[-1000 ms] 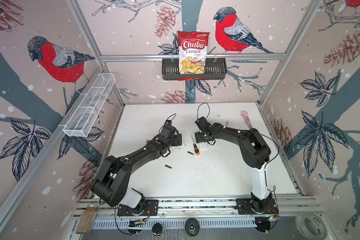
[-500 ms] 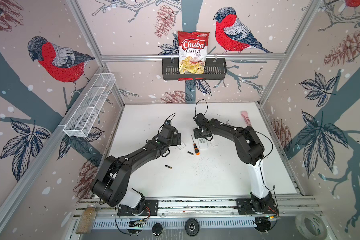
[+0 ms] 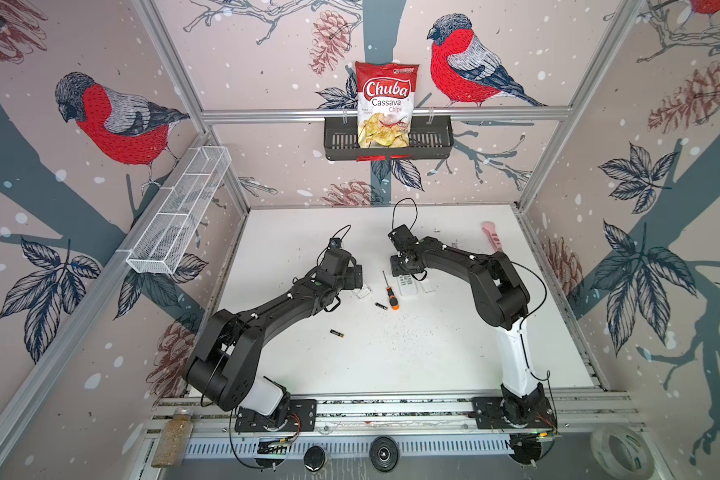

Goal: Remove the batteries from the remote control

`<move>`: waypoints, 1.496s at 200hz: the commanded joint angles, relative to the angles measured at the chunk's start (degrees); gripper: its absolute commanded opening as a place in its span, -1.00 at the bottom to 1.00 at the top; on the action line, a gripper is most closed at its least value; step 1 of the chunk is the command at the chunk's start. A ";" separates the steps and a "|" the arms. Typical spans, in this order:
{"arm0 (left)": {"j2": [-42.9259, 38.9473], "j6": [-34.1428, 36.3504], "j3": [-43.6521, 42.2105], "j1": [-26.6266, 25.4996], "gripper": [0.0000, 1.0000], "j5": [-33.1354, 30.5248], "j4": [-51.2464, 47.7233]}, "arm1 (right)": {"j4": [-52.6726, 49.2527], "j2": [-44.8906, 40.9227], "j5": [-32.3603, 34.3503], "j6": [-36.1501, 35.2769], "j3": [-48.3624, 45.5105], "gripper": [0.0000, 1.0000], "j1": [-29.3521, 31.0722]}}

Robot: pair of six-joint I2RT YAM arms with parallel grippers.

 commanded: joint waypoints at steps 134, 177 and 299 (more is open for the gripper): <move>-7.89 0.25 -7.99 2.57 0.90 25.69 24.63 | 28.56 -13.57 -55.72 7.39 -15.12 -0.30 -14.70; -5.12 -2.30 -6.31 3.08 0.84 36.74 33.02 | 47.89 -13.99 -69.92 18.41 -18.12 -0.30 -16.16; 9.32 -16.10 -0.51 8.68 0.64 53.48 55.92 | 112.59 -1.03 -78.25 67.90 -16.43 -0.31 -15.31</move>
